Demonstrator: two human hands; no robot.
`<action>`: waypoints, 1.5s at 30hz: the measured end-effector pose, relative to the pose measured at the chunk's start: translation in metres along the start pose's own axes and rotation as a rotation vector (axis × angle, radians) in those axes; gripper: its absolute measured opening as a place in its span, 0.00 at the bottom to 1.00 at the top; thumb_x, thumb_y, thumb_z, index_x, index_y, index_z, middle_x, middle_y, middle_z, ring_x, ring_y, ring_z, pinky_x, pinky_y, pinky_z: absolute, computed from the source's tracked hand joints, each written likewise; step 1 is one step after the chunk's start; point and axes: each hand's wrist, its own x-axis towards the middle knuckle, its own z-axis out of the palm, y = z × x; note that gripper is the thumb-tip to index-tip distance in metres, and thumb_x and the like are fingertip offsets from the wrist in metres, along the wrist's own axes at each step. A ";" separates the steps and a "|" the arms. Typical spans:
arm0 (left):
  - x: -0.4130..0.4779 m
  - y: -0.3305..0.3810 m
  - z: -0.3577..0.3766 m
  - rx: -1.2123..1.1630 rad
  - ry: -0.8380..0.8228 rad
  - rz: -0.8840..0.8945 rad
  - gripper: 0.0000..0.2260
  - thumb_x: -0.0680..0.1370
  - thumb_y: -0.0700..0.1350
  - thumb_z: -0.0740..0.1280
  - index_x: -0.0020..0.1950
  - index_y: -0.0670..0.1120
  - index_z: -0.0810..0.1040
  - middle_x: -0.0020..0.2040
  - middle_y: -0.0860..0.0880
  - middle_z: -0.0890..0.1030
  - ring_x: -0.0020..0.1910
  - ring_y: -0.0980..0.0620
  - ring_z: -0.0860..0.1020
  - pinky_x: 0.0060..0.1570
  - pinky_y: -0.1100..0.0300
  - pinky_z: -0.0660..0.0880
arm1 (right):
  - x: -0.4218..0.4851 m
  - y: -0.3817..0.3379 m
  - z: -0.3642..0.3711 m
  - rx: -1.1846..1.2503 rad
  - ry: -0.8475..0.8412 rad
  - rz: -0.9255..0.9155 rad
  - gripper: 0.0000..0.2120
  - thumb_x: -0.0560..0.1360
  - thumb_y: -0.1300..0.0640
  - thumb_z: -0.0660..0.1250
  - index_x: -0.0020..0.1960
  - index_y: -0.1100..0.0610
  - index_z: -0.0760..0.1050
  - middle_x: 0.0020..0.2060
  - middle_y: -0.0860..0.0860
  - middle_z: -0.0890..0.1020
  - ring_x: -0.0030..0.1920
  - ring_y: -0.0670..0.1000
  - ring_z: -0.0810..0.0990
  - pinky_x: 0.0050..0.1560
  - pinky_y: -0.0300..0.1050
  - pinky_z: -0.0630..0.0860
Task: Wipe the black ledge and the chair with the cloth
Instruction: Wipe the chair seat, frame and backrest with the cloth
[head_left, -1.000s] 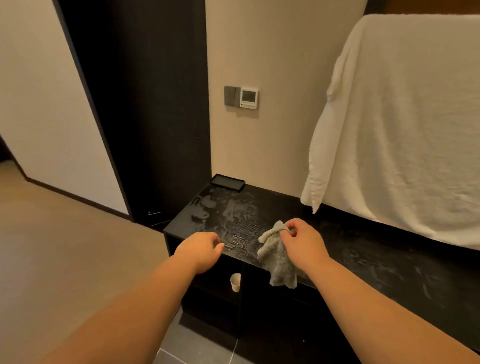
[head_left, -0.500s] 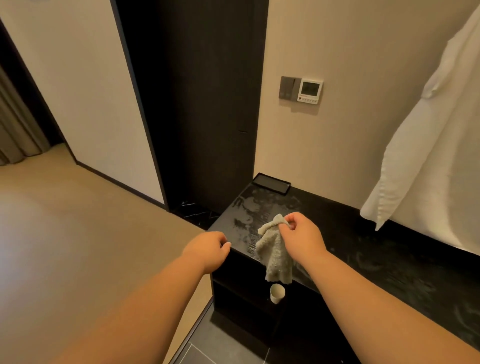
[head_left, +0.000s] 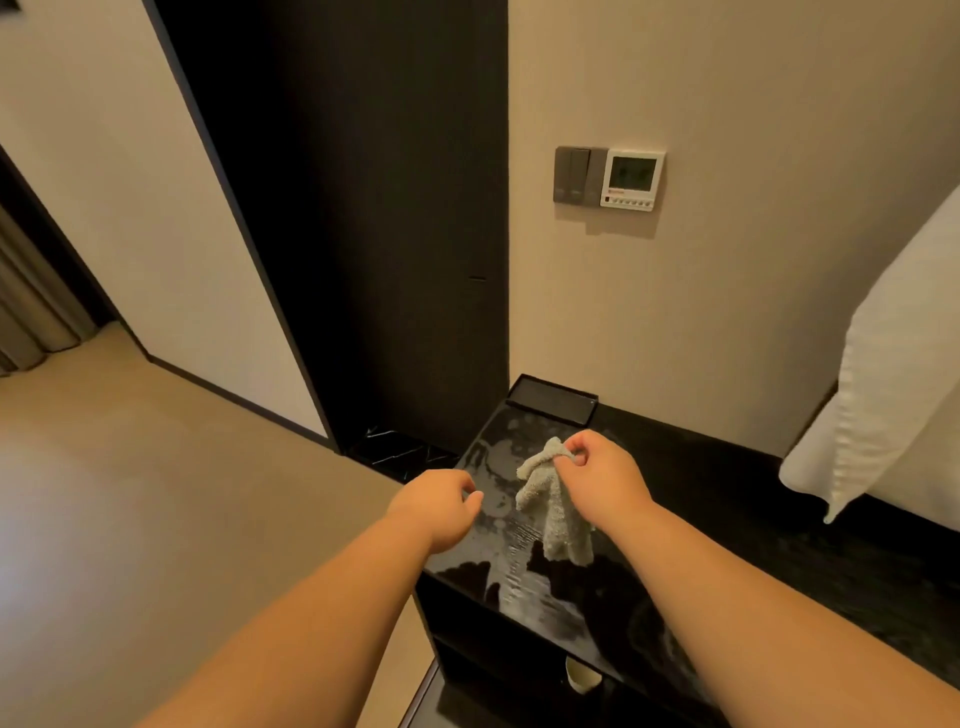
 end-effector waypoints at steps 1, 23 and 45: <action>0.013 0.004 -0.004 0.002 -0.003 0.001 0.16 0.84 0.58 0.60 0.64 0.53 0.80 0.58 0.51 0.83 0.55 0.50 0.81 0.58 0.49 0.80 | 0.015 0.001 -0.002 -0.001 -0.003 0.000 0.01 0.80 0.49 0.65 0.51 0.44 0.75 0.41 0.46 0.80 0.42 0.46 0.79 0.41 0.45 0.78; 0.269 0.013 -0.093 0.043 -0.015 0.197 0.15 0.84 0.58 0.62 0.65 0.54 0.79 0.57 0.53 0.83 0.54 0.53 0.81 0.57 0.50 0.81 | 0.241 -0.001 -0.012 -0.072 0.110 0.125 0.01 0.79 0.50 0.66 0.49 0.46 0.74 0.40 0.46 0.80 0.41 0.48 0.78 0.37 0.43 0.71; 0.446 0.032 -0.062 0.142 -0.232 0.479 0.18 0.84 0.58 0.61 0.67 0.51 0.80 0.62 0.47 0.83 0.59 0.44 0.80 0.60 0.47 0.79 | 0.338 0.065 0.033 -0.205 0.099 0.468 0.17 0.78 0.51 0.69 0.66 0.51 0.75 0.56 0.52 0.81 0.51 0.53 0.78 0.48 0.42 0.71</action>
